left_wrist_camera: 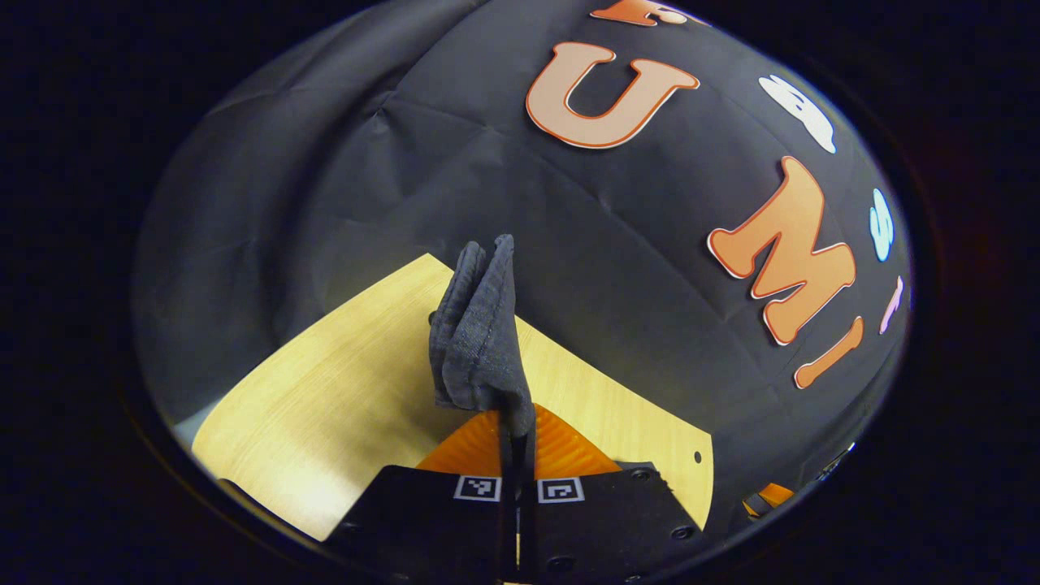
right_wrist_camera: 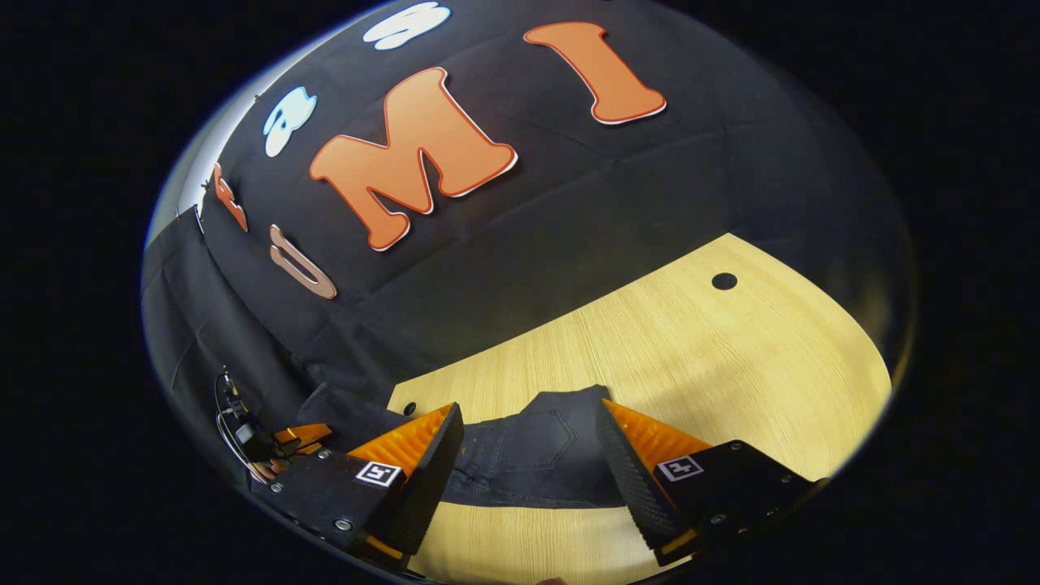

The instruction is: Grasp the waist and the cuffs of the jeans and fold them to make the two legs overlap; first hold the waist and fold one-third of the jeans toward the cuffs, then hold the cuffs and fold the remaining one-third in the same direction to finish folding.

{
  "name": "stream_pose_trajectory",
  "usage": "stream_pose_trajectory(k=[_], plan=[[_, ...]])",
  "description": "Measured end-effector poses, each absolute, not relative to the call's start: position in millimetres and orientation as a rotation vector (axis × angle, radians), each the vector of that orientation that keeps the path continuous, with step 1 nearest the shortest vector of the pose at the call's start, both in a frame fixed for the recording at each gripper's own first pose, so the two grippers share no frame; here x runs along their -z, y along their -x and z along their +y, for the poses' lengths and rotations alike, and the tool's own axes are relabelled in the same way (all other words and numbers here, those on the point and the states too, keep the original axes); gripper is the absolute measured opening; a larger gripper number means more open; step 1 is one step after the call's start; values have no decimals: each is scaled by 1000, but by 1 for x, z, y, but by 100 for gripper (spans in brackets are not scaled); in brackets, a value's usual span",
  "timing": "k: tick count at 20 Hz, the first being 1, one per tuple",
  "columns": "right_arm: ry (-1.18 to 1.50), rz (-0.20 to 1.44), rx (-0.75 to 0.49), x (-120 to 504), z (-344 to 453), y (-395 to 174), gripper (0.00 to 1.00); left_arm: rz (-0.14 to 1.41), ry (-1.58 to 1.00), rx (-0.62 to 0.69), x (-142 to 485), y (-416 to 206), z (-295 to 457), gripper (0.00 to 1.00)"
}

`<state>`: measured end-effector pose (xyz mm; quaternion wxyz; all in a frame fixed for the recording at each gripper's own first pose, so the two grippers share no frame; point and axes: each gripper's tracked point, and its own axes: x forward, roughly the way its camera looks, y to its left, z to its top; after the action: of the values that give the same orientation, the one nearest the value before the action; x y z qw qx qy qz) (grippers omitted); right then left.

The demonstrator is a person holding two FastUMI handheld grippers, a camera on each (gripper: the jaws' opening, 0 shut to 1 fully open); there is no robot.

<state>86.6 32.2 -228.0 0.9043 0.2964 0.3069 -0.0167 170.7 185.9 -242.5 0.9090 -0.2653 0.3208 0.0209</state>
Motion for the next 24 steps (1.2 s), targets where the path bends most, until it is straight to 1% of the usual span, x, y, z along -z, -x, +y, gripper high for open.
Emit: stream_pose_trajectory(k=[7, 13, 18, 24], plan=[[-571, 626, -8, 229, 24, -86, 98, 650, 508, 36, 214, -158, 112, 2], [-558, 643, -55, 235, 16, -84, 99, 668, 468, 119, 207, -157, 35, 2], [-564, 649, -72, 239, 2, -79, 99, 723, 418, 176, 222, -159, -28, 2], [-526, 648, -43, 248, -27, -75, 98, 818, 331, 267, 258, -145, -92, 2]])
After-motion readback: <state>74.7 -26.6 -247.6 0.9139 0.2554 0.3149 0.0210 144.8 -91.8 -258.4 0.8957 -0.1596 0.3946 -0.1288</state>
